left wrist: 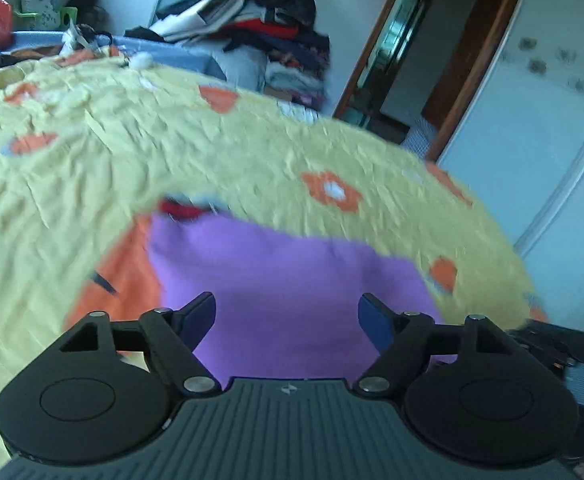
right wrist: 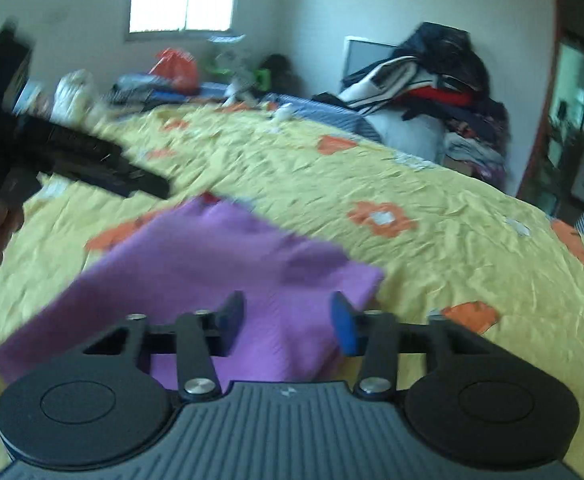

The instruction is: Fold small clothes

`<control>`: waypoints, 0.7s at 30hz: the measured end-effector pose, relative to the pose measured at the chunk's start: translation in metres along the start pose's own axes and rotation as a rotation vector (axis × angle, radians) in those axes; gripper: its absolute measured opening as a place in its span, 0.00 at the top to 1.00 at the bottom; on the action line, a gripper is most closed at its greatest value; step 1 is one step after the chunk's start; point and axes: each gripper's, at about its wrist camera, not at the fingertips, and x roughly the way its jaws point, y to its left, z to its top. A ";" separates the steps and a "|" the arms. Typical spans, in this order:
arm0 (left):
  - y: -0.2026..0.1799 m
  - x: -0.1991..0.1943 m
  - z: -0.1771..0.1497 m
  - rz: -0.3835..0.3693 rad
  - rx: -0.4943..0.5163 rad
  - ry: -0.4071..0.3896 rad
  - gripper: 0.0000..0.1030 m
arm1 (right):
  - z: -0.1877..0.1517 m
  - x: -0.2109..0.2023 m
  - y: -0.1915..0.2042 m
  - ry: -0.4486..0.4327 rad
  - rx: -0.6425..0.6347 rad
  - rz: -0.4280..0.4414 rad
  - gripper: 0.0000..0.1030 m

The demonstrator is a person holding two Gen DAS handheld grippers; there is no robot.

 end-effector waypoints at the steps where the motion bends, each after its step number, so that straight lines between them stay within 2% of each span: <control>1: -0.003 0.010 -0.005 0.020 -0.001 0.020 0.26 | -0.004 0.010 -0.002 0.027 0.005 -0.003 0.69; 2: -0.003 0.023 -0.010 0.039 -0.002 0.048 0.27 | -0.008 0.021 -0.004 0.051 0.015 0.002 0.72; 4: -0.008 0.038 -0.017 0.105 0.041 0.040 0.25 | -0.015 0.045 -0.009 0.071 0.004 -0.045 0.72; 6: -0.012 0.043 -0.019 0.140 0.066 0.029 0.22 | -0.013 0.049 -0.021 0.076 0.082 -0.014 0.72; 9: -0.015 0.041 -0.017 0.154 0.042 0.030 0.21 | -0.008 0.047 -0.018 0.093 0.071 -0.039 0.71; 11: -0.017 0.035 -0.018 0.153 0.032 0.029 0.20 | -0.008 0.029 -0.012 0.074 0.075 -0.045 0.71; 15: -0.018 0.032 -0.019 0.155 0.039 0.025 0.19 | -0.017 -0.012 0.012 0.029 0.087 0.001 0.70; 18: -0.017 0.033 -0.024 0.159 0.053 0.014 0.17 | -0.029 -0.018 0.033 0.048 0.066 0.027 0.70; 21: -0.017 0.033 -0.030 0.157 0.070 -0.006 0.13 | -0.046 -0.002 0.035 0.087 0.001 -0.048 0.70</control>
